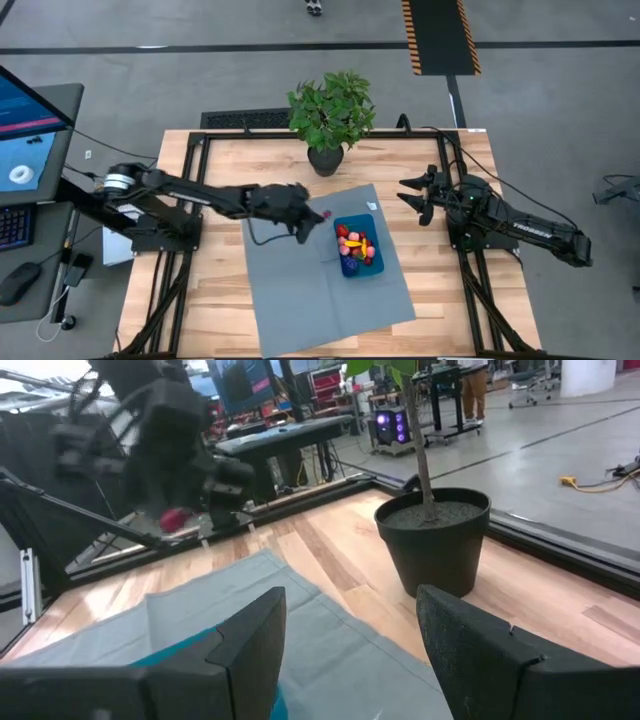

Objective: Pick and placing Produce into tupperware
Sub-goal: Put the red cherry into the bin, then return to Home Position

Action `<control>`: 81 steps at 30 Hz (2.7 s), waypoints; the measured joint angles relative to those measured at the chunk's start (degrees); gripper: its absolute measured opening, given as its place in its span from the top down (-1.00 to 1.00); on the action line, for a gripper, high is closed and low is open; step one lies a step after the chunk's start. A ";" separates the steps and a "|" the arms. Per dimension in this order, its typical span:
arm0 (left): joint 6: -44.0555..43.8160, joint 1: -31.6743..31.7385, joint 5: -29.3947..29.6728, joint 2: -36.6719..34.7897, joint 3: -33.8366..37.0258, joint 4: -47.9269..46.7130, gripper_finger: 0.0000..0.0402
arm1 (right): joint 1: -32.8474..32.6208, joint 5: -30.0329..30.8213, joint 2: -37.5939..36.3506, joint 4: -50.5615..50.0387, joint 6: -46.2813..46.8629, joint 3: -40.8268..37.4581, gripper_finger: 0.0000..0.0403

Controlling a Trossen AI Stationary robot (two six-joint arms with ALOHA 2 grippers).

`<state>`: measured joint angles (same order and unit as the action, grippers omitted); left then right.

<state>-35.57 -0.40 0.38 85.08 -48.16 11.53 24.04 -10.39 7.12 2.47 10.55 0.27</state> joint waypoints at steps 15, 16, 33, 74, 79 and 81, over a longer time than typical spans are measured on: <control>8.04 -3.00 -12.09 24.82 -23.60 -6.46 1.00 | 0.00 -0.02 0.01 0.04 0.02 0.00 -0.24; 7.63 -2.98 -12.11 25.63 -24.33 -7.95 1.00 | 0.02 -0.01 0.00 0.04 0.02 0.02 -0.24; 18.20 -3.33 -13.08 28.30 -27.37 -9.84 0.21 | 0.00 -0.03 0.50 0.00 0.02 0.01 -0.24; 34.48 -22.99 2.35 -39.74 34.82 20.25 0.11 | -1.04 -40.42 -1.74 16.21 10.31 0.85 -0.24; 32.00 -21.74 5.09 -50.78 40.52 18.08 0.11 | 0.36 -40.44 -7.07 6.60 5.52 4.45 -0.24; 31.89 -21.65 2.97 -54.57 41.97 18.47 0.11 | 1.02 -40.35 -6.93 0.34 2.91 6.83 -0.24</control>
<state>-3.68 -22.05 3.35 30.52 -6.19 30.00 25.06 -50.74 0.19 2.81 13.46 7.11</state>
